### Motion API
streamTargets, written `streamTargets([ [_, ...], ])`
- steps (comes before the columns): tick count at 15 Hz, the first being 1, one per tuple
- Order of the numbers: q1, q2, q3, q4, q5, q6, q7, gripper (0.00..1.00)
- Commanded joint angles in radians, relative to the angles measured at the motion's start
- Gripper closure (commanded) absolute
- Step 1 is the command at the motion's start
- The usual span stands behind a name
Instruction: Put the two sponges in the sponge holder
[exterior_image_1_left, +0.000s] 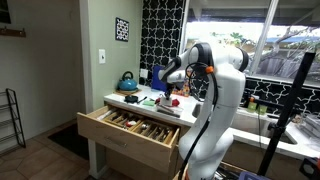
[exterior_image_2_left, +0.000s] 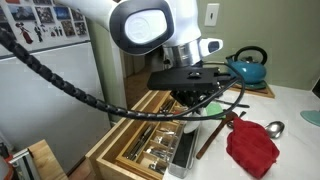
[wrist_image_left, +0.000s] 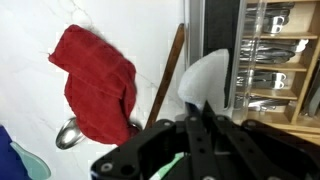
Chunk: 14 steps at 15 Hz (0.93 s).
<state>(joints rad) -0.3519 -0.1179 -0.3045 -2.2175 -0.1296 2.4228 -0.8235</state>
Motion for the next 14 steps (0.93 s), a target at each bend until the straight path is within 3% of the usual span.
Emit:
streamTargets([
  [1,0.014,0.001,-0.024,-0.044,-0.015,0.080,0.007,0.98],
  [6,0.023,0.038,-0.026,-0.072,0.033,0.128,-0.009,0.98],
  [14,0.008,0.114,-0.026,-0.069,-0.011,0.242,0.049,0.98],
])
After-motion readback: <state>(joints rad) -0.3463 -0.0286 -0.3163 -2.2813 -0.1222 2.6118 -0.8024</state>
